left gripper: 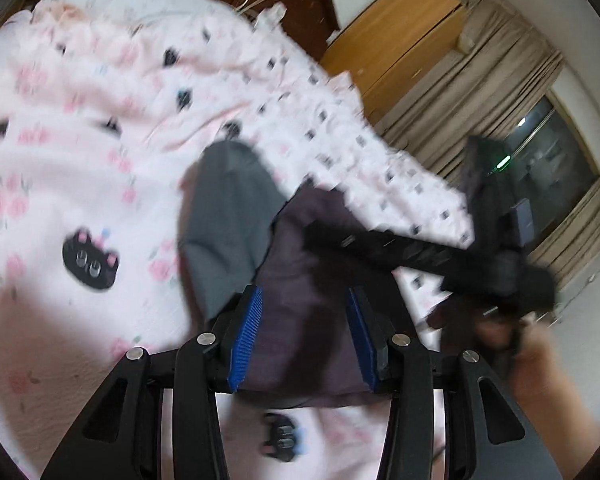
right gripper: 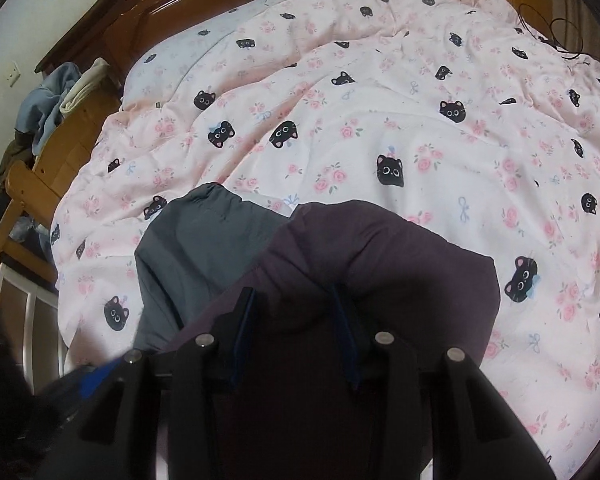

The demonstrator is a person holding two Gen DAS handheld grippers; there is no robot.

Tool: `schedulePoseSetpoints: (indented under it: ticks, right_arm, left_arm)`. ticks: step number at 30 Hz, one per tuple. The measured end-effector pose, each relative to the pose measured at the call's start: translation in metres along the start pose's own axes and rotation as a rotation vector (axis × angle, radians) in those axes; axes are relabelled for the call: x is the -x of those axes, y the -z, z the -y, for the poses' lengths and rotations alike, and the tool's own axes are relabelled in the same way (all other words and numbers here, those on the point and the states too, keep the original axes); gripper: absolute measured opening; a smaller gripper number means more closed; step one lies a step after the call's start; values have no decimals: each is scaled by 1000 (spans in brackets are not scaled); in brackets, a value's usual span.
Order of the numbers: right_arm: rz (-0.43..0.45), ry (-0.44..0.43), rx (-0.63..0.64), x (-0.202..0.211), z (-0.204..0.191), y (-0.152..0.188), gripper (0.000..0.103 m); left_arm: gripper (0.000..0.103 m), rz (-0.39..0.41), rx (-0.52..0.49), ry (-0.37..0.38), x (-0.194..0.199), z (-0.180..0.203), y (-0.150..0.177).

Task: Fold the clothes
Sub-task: 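Lower the folded jacket onto the duvet with both grippers and release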

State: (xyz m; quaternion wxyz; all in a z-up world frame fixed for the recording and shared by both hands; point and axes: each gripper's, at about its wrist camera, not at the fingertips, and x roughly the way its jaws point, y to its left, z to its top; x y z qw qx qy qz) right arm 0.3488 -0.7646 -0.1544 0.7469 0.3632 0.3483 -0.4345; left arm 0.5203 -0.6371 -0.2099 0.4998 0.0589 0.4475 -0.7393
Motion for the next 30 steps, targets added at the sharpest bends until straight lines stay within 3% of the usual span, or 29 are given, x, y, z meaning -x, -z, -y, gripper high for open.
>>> schedulePoseSetpoints:
  ticks: [4,9,16,20,27,30]
  right_arm:
    - [19,-17,13,11,-6,-4,39]
    - [134,33,18,45,-4,-14,39]
    - [-13,102,-55,0,23,-9,43]
    - [-15,94,-80,-15,29,-4,49]
    - [140,19,-47,52,10,20,50]
    - [153,38,6,72,-2,47,50]
  left_arm:
    - [39,-36,22,-18,-14,-14,11]
    - [39,-28,-13,-54,-17,-7,17]
    - [37,-12,-10,-54,-17,-10,24]
    - [36,-5,0,-42,-17,-15,25]
    - [35,11,5,-20,-13,-17,25]
    - [36,16,1,-21,-12,-16,25]
